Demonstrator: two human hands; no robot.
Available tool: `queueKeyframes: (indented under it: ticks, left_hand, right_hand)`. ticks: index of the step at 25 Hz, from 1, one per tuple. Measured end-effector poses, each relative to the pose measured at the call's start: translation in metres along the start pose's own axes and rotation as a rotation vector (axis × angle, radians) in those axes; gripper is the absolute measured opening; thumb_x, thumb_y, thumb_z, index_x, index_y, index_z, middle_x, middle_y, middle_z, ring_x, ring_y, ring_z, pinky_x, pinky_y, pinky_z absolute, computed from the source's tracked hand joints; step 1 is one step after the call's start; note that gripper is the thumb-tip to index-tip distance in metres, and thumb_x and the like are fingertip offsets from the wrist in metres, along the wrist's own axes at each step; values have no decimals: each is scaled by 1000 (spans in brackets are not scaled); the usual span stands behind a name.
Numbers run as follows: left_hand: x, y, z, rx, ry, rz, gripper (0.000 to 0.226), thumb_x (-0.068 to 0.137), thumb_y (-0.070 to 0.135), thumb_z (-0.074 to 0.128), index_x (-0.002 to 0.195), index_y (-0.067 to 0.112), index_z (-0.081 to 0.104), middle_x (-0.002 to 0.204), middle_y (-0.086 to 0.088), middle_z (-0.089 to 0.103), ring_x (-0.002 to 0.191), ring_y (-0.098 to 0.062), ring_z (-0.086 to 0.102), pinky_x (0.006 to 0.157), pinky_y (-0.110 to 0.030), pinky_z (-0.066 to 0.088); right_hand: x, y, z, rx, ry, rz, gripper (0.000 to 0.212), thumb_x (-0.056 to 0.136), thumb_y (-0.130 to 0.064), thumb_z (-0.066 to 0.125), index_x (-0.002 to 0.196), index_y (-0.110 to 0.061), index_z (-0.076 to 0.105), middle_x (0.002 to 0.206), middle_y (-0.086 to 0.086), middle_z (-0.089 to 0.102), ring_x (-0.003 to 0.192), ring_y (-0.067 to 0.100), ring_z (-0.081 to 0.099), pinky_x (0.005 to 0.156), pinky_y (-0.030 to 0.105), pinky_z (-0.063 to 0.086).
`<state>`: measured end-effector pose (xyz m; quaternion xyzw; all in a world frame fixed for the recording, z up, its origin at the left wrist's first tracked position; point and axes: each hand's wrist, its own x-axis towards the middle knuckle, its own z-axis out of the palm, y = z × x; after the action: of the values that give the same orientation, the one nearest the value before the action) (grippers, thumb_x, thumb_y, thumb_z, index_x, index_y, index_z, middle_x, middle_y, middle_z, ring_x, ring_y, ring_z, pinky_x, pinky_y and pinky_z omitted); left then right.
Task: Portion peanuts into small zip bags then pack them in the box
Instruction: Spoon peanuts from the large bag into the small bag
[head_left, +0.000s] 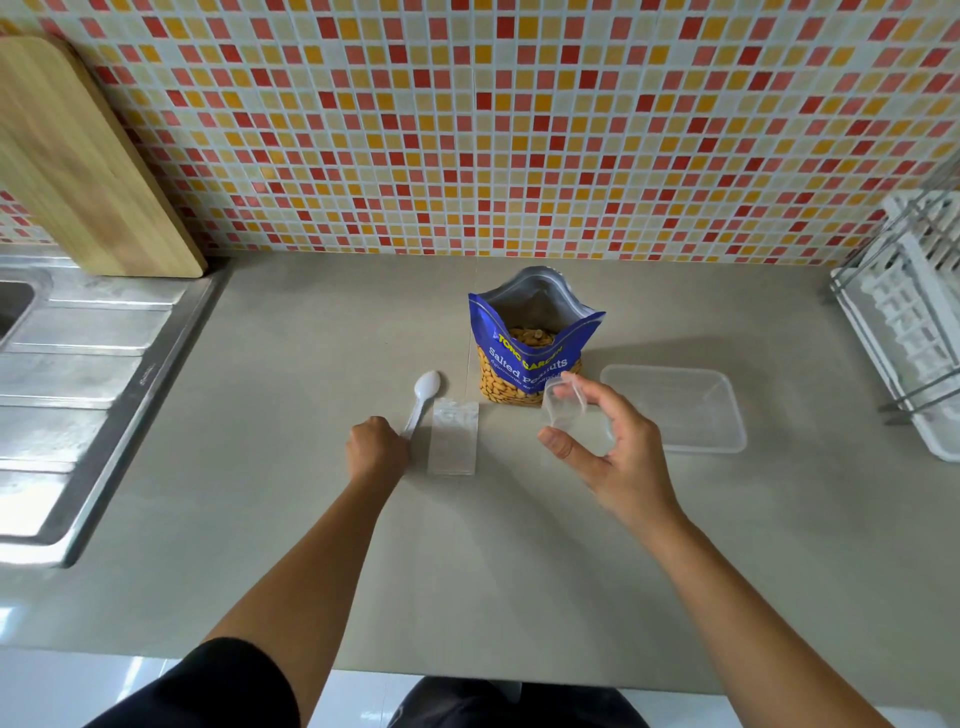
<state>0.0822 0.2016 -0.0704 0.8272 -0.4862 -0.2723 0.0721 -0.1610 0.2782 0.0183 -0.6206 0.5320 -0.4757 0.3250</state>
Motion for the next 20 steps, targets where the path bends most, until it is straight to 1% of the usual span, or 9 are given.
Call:
queueKeyframes:
  ticks: [2,5,6,8,12,14,17,18,20]
  left_hand:
    - [-2,-2,0,-7,23,20,23,83,12,50,84,-7,63,89,-24,65,80,-40,59,62,-32,40]
    - [-3,-3,4,12,34,80,31,88,25,54,84,-4,64,88,-21,64,79,-37,57,61,-31,35]
    - [-2,-3,5,23,27,84,30,87,25,56,84,-3,65,89,-21,65,81,-37,59,61,-31,35]
    - [1,-3,5,41,14,67,22,84,16,56,84,-3,67,90,-22,66,83,-38,61,62,-31,38]
    - [2,0,3,28,43,29,19,85,6,50,92,-8,61,97,-25,62,92,-42,59,68,-36,42]
    - [-2,0,4,38,87,60,20,89,6,46,98,-8,57,103,-26,59,96,-43,58,73,-38,42]
    - [-5,-2,8,22,117,120,23,91,14,49,97,-7,54,103,-26,59,96,-42,56,69,-36,36]
    - [-4,-2,9,27,109,116,23,90,15,51,97,-6,55,102,-25,59,96,-42,56,69,-35,34]
    - [-3,1,8,46,94,82,20,89,10,49,98,-6,56,103,-25,60,97,-41,57,68,-34,35]
  right_hand:
    - [0,-1,2,13,-1,-5,52,72,-49,68,119,-33,53,114,-20,62,110,-4,56,92,7,36]
    - [0,-2,2,14,0,1,51,72,-49,68,118,-34,52,112,-16,65,109,-4,56,91,6,35]
    - [0,-2,2,11,3,6,51,72,-49,68,118,-35,52,111,-15,65,109,-4,56,90,5,35]
    - [0,-2,2,13,9,6,49,72,-49,68,117,-35,52,110,-15,65,108,-5,56,90,5,35]
    - [2,-4,4,12,13,4,48,72,-49,68,115,-39,51,110,-16,65,108,-5,56,92,6,35]
    - [2,-4,5,11,12,0,48,72,-48,68,115,-39,51,110,-17,65,108,-4,57,92,7,36]
    - [4,-2,4,7,18,-3,48,72,-49,68,115,-38,51,110,-13,66,109,-1,57,93,8,35]
    - [5,-1,3,2,20,0,48,72,-49,68,115,-39,51,110,-11,67,109,0,58,93,8,36]
    - [6,0,4,-5,25,4,47,71,-50,68,114,-41,51,110,-10,67,108,1,58,93,8,36]
